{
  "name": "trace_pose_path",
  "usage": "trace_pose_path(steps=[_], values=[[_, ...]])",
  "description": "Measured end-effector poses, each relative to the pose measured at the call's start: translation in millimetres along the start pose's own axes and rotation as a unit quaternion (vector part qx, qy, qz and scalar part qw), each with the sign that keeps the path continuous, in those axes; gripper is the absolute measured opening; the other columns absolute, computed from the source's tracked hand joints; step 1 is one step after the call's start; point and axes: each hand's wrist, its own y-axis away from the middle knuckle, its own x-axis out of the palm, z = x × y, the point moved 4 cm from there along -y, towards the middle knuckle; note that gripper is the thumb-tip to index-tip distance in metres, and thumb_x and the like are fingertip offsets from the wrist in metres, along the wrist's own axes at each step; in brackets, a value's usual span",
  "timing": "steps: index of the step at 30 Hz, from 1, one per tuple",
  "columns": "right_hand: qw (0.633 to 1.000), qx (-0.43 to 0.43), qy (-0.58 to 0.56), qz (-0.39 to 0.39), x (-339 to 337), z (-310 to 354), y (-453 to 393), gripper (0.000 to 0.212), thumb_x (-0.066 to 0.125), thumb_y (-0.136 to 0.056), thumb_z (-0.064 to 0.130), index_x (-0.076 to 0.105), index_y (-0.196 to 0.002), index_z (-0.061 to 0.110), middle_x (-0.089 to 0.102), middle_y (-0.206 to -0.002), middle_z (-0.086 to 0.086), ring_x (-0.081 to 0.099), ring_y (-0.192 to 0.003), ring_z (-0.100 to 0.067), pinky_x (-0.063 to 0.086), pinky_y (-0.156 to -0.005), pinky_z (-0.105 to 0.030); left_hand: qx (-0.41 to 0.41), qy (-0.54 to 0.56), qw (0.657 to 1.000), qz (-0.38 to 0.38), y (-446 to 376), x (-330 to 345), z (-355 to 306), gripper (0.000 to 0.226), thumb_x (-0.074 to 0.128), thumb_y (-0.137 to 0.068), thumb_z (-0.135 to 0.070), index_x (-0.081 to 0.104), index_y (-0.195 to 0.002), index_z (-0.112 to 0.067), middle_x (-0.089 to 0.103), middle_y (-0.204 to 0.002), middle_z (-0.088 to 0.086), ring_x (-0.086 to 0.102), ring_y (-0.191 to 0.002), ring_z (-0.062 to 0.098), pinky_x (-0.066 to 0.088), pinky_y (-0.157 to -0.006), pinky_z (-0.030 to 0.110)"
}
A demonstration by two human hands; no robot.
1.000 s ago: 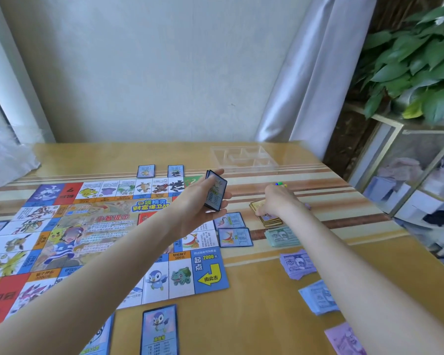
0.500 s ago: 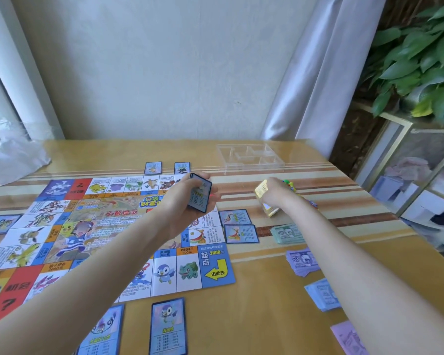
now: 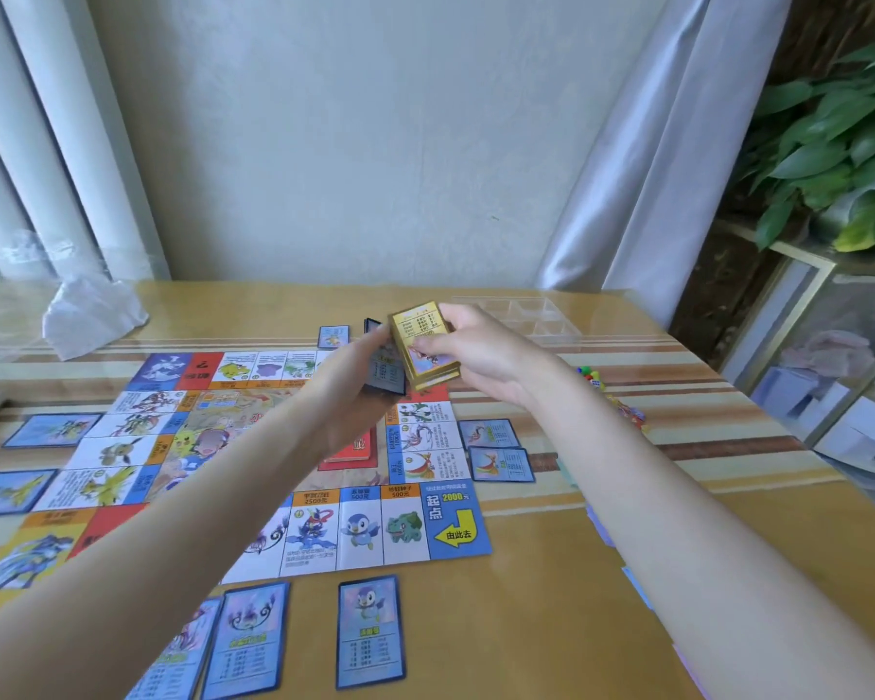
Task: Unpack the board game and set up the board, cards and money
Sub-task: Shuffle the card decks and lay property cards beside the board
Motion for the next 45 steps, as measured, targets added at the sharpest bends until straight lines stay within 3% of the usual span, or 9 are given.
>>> trace_pose_path(steps=[5,11,14,22,25,30,35,40,45], values=[[0.997,-0.043,-0.066,-0.004,19,13,-4,0.026,0.044,-0.091,-0.010,0.055,-0.112,0.000,0.063,-0.090,-0.009,0.061,-0.082,-0.020,0.050,-0.083,-0.035,0.004,0.030,0.999,0.046,5,-8,-15,0.032,0.039,-0.099,-0.030,0.064,-0.103,-0.011,0.072,-0.097,0.012,0.066,-0.095,0.025,0.050,-0.089,0.045],[0.984,-0.060,0.155,-0.064,22,1,-8,0.033,0.068,-0.084,0.023,0.062,-0.116,0.022,0.054,-0.120,-0.006,0.058,-0.104,-0.020,0.049,-0.077,-0.026,-0.019,0.066,0.995,0.073,19,-25,-13,0.036,0.037,-0.099,-0.030,0.060,-0.114,-0.007,0.066,-0.112,0.019,0.064,-0.104,0.032,0.048,-0.093,0.050],[0.994,-0.054,0.084,-0.037,27,-2,-6,0.039,0.072,-0.080,0.023,0.059,-0.117,0.023,0.056,-0.117,-0.002,0.062,-0.092,-0.017,0.048,-0.066,-0.022,-0.023,0.056,0.994,0.096,28,-31,-17,0.032,0.036,-0.098,-0.022,0.059,-0.113,-0.005,0.069,-0.103,0.019,0.069,-0.088,0.033,0.051,-0.087,0.049],[0.999,-0.014,-0.014,0.048,38,-9,-7,0.042,0.063,-0.077,0.044,0.064,-0.109,0.016,0.066,-0.114,-0.008,0.058,-0.111,-0.026,0.045,-0.092,-0.043,-0.008,0.009,0.997,0.078,37,-48,-37,0.022,0.047,-0.092,-0.010,0.058,-0.109,0.000,0.068,-0.104,0.021,0.068,-0.093,0.032,0.055,-0.079,0.045],[0.995,-0.008,-0.081,0.064,39,-9,-5,0.049,0.050,-0.078,0.053,0.068,-0.101,0.013,0.072,-0.093,-0.003,0.063,-0.094,-0.022,0.045,-0.091,-0.041,0.005,-0.024,0.998,0.056,38,-55,-44,0.022,0.052,-0.091,-0.010,0.056,-0.111,-0.002,0.069,-0.102,0.019,0.068,-0.092,0.032,0.056,-0.078,0.046],[0.994,-0.028,-0.087,0.057,45,-1,-4,0.047,0.058,-0.079,0.042,0.064,-0.099,0.000,0.062,-0.091,-0.013,0.057,-0.076,-0.019,0.045,-0.069,-0.027,0.017,-0.042,0.998,0.034,36,-67,-48,0.025,0.053,-0.092,-0.011,0.053,-0.116,-0.003,0.070,-0.099,0.018,0.069,-0.088,0.031,0.056,-0.079,0.046],[0.998,-0.051,-0.017,0.037,53,1,-8,0.019,0.069,-0.080,0.011,0.064,-0.096,0.003,0.063,-0.094,-0.016,0.056,-0.081,-0.024,0.046,-0.068,-0.028,0.013,-0.050,0.998,0.021,37,-71,-45,0.021,0.051,-0.093,-0.013,0.057,-0.111,-0.003,0.071,-0.095,0.016,0.069,-0.087,0.028,0.057,-0.080,0.041],[0.996,-0.006,0.081,0.043,56,-15,-9,0.020,0.073,-0.078,0.015,0.065,-0.092,0.004,0.066,-0.075,-0.004,0.058,-0.064,-0.016,0.046,-0.059,-0.025,-0.014,-0.040,0.999,-0.026,43,-83,-21,0.024,0.058,-0.090,-0.010,0.055,-0.112,-0.002,0.066,-0.103,0.018,0.068,-0.084,0.028,0.059,-0.074,0.039],[0.989,0.017,0.136,0.063,65,-22,-2,0.018,0.068,-0.083,0.014,0.060,-0.089,-0.002,0.069,-0.088,-0.015,0.065,-0.065,-0.024,0.054,-0.054,-0.024,-0.013,-0.088,0.996,-0.029,54,-90,-10,0.014,0.056,-0.091,-0.008,0.058,-0.105,-0.007,0.066,-0.099,0.015,0.066,-0.084,0.025,0.059,-0.069,0.032]])
